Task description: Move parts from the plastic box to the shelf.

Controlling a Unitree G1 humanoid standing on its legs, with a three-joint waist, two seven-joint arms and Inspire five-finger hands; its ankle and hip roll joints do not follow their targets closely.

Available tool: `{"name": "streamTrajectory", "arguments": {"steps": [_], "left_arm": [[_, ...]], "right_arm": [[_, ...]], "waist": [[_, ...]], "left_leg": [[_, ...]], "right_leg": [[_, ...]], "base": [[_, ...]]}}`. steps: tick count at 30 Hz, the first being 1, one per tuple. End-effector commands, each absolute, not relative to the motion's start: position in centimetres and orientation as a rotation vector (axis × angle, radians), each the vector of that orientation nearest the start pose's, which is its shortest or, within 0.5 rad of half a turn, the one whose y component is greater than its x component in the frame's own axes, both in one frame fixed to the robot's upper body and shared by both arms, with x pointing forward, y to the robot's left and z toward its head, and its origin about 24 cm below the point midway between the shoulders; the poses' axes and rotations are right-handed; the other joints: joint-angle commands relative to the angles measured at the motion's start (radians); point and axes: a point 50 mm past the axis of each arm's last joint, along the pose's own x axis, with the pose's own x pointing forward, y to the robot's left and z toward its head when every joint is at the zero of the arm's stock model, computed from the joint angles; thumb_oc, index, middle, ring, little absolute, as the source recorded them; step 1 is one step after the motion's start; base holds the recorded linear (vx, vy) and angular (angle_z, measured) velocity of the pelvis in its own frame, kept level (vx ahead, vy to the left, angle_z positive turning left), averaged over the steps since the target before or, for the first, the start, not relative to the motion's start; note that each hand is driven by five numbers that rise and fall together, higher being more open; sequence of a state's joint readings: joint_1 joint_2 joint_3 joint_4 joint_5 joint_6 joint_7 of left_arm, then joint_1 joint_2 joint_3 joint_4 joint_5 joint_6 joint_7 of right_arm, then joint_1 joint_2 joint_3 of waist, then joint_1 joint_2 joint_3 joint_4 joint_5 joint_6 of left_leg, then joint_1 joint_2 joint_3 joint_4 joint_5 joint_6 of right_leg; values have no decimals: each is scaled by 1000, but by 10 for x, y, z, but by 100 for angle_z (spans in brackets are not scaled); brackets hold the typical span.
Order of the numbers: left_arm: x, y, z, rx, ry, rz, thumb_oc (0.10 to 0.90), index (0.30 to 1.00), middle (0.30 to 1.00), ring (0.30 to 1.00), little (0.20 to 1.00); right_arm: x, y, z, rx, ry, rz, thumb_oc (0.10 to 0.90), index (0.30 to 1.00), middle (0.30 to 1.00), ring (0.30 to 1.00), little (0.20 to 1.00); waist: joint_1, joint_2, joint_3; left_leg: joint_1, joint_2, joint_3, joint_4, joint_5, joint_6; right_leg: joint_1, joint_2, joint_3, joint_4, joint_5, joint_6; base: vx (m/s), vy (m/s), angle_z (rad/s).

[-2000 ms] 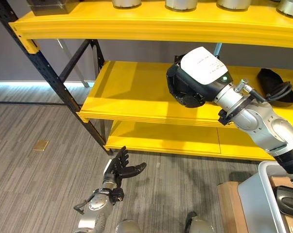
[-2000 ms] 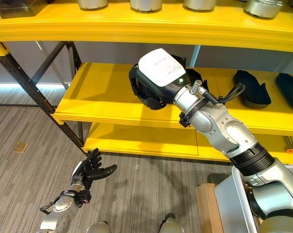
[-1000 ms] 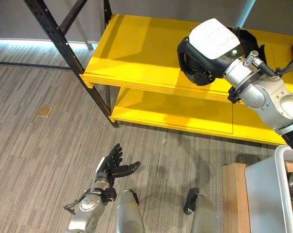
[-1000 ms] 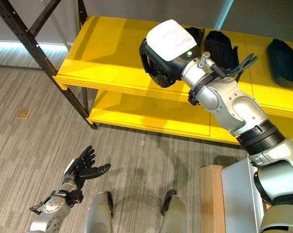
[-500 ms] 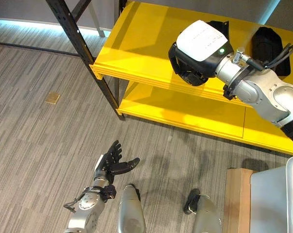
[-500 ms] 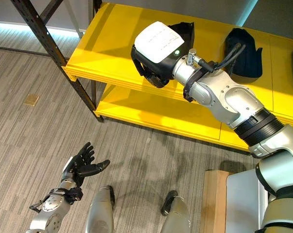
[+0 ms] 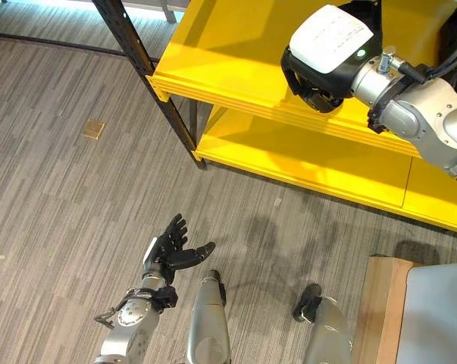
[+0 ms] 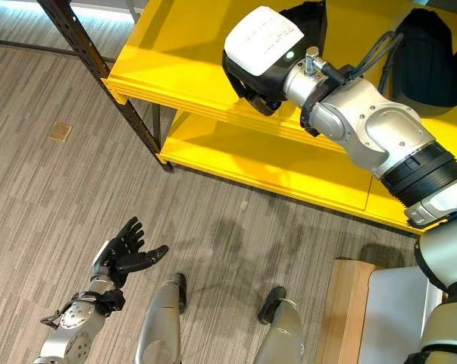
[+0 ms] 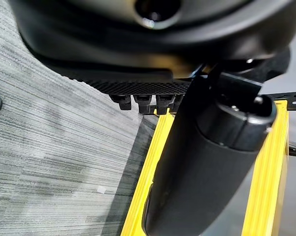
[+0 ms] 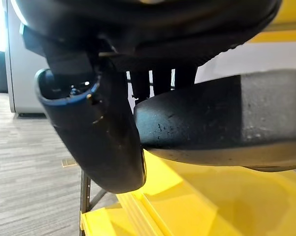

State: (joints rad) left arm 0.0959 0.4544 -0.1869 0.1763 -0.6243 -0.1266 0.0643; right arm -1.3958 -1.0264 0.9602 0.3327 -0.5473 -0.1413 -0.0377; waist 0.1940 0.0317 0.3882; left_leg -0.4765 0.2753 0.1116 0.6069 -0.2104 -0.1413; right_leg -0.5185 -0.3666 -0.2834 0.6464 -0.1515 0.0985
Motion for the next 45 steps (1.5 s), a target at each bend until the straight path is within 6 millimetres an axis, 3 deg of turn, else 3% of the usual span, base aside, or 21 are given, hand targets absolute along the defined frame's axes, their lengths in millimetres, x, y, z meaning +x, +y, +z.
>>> {"name": "streamTrajectory", "arguments": {"steps": [1, 2, 3, 4, 6, 7, 13, 14, 19, 27, 29, 30, 31, 32, 41, 45], "left_arm": [[231, 225, 37, -122, 11, -2, 900, 1000, 1000, 1000, 1000], [231, 226, 36, -135, 13, 8, 900, 1000, 1000, 1000, 1000], [231, 226, 36, -135, 12, 8, 900, 1000, 1000, 1000, 1000], [231, 227, 36, -140, 10, 18, 900, 1000, 1000, 1000, 1000], [231, 227, 37, -146, 6, 24, 900, 1000, 1000, 1000, 1000], [231, 227, 37, -149, 3, 28, 900, 1000, 1000, 1000, 1000], [232, 230, 40, -150, -9, 36, 900, 1000, 1000, 1000, 1000], [232, 230, 39, -152, -8, 36, 900, 1000, 1000, 1000, 1000], [232, 231, 38, -161, -5, 50, 900, 1000, 1000, 1000, 1000], [233, 232, 37, -168, -6, 62, 900, 1000, 1000, 1000, 1000], [234, 233, 38, -166, -9, 60, 900, 1000, 1000, 1000, 1000], [234, 233, 38, -165, -10, 59, 900, 1000, 1000, 1000, 1000], [235, 232, 38, -169, -10, 58, 900, 1000, 1000, 1000, 1000], [234, 233, 38, -168, -11, 62, 900, 1000, 1000, 1000, 1000], [235, 234, 38, -170, -12, 67, 900, 1000, 1000, 1000, 1000], [235, 235, 38, -173, -11, 77, 900, 1000, 1000, 1000, 1000]], "right_arm": [[314, -137, 432, -1830, -1135, -280, 400, 300, 300, 300, 300], [312, -143, 437, -1822, -1136, -326, 400, 300, 300, 300, 300], [312, -143, 438, -1822, -1137, -327, 400, 300, 300, 300, 300], [312, -146, 441, -1822, -1132, -359, 400, 300, 300, 300, 300], [311, -147, 445, -1825, -1143, -384, 400, 300, 300, 300, 300], [311, -148, 447, -1827, -1141, -399, 400, 300, 300, 300, 300], [309, -152, 454, -1821, -1149, -445, 400, 300, 300, 300, 300], [309, -153, 455, -1816, -1146, -454, 400, 300, 300, 300, 300], [308, -157, 461, -1768, -1148, -490, 400, 300, 300, 300, 300], [315, -163, 456, -1667, -1125, -487, 400, 300, 300, 300, 300], [317, -161, 454, -1653, -1118, -471, 512, 456, 456, 456, 456], [318, -159, 453, -1630, -1121, -452, 614, 599, 599, 599, 599], [319, -156, 450, -1609, -1125, -438, 825, 896, 896, 896, 896], [319, -157, 451, -1596, -1129, -439, 900, 1000, 1000, 1000, 1000], [320, -153, 449, -1549, -1139, -417, 900, 1000, 1000, 1000, 1000], [320, -140, 445, -1435, -1176, -357, 900, 1000, 1000, 1000, 1000]], "waist": [[12, -3, -72], [10, 1, -73], [10, 3, -71], [9, 5, -72], [9, 7, -71], [8, 10, -68], [5, 15, -71], [5, 13, -74], [3, 12, -77], [7, 3, -76], [9, 3, -74], [10, 3, -73], [11, 4, -72], [11, 3, -72], [14, 1, -68], [23, -3, -65]], "left_leg": [[-102, 22, -79, -14, 117, 0], [-104, 20, -77, -3, 90, -12], [-115, 19, -74, -9, 115, -2], [-112, 22, -78, 3, 89, -14], [-117, 25, -75, 3, 90, -15], [-129, 24, -70, -5, 116, -5], [-145, 18, -69, -13, 123, -3], [-139, 19, -73, -3, 96, -13], [-152, 14, -76, -1, 99, -13], [-162, 6, -88, -2, 103, -12], [-165, 6, -90, -1, 103, -11], [-166, 6, -92, 0, 103, -11], [-167, 6, -93, -1, 103, -11], [-166, 6, -93, -2, 104, -12], [-166, 4, -93, -4, 104, -13], [-169, 1, -98, 0, 104, -14]], "right_leg": [[141, -23, 66, -40, 1, 66], [141, -26, 69, -31, -22, 74], [131, -26, 66, -38, 0, 67], [125, -24, 72, -24, -21, 74], [109, -22, 77, -23, -18, 75], [94, -21, 77, -31, 6, 68], [76, -21, 81, -38, 15, 71], [82, -22, 84, -28, -8, 79], [82, -23, 79, -27, -7, 79], [87, -25, 68, -29, -3, 80], [88, -24, 68, -31, -3, 79], [88, -24, 67, -31, -3, 79], [88, -24, 66, -31, -3, 78], [88, -25, 65, -32, -2, 79], [91, -26, 63, -31, -2, 79], [98, -27, 55, -32, -3, 78]], "base": [[93, -41, 4], [9, -16, 4], [85, -28, 12], [0, 5, 15], [-3, 4, 6], [-81, 16, -4], [4, -4, -7], [81, -15, -2], [16, -4, 0], [-7, 1, 5], [-9, 2, 2], [0, 0, 0], [0, 0, 0], [0, 0, 0], [0, 0, 0], [0, 0, 0]]}}
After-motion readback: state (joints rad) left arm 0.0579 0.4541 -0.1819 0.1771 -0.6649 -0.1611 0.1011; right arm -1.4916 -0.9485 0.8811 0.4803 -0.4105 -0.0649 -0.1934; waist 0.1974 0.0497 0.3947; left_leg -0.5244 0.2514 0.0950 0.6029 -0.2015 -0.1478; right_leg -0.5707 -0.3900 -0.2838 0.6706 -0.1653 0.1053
